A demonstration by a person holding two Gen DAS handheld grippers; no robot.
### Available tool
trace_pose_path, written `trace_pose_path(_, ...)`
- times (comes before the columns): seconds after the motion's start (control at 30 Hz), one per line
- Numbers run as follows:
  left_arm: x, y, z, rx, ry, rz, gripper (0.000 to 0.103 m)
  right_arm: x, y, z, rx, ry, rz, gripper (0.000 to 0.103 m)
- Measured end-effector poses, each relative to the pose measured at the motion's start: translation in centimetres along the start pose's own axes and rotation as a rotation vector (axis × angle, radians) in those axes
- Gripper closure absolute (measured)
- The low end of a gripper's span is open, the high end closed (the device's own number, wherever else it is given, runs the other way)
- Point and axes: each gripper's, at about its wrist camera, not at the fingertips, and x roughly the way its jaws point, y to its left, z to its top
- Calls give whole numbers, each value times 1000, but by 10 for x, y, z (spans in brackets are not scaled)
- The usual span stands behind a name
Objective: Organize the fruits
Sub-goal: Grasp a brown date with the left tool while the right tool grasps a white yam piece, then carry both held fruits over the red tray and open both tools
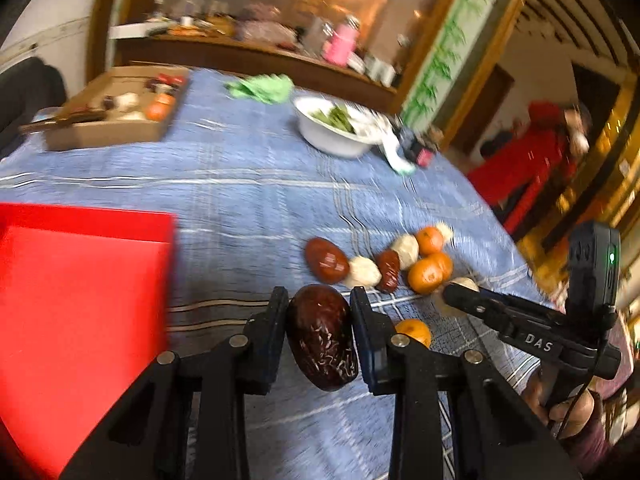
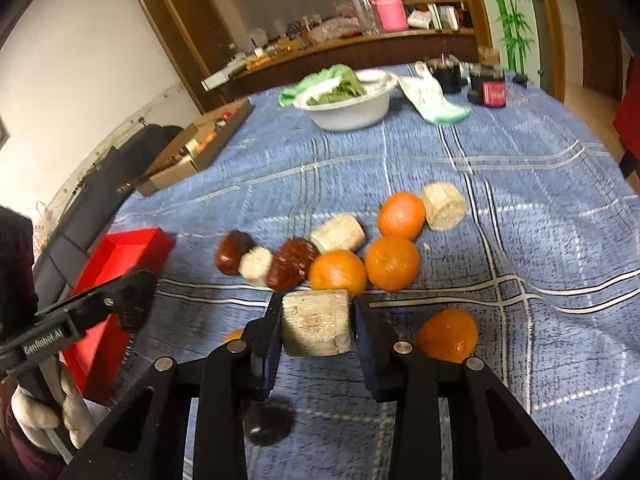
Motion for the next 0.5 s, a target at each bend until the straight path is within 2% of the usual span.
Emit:
trace_pose_path(0.2, -50, 52, -5, -92, -83, 79, 73, -22, 55, 5, -80, -18, 64, 67)
trace_pose_path(0.4, -74, 105, -21, -195, -105, 158, 73, -1, 138, -7, -191, 74, 176, 67)
trace_pose_path(0.5, -84, 130, -31, -235, -109, 206, 72, 17, 177, -16, -253, 117, 204, 67)
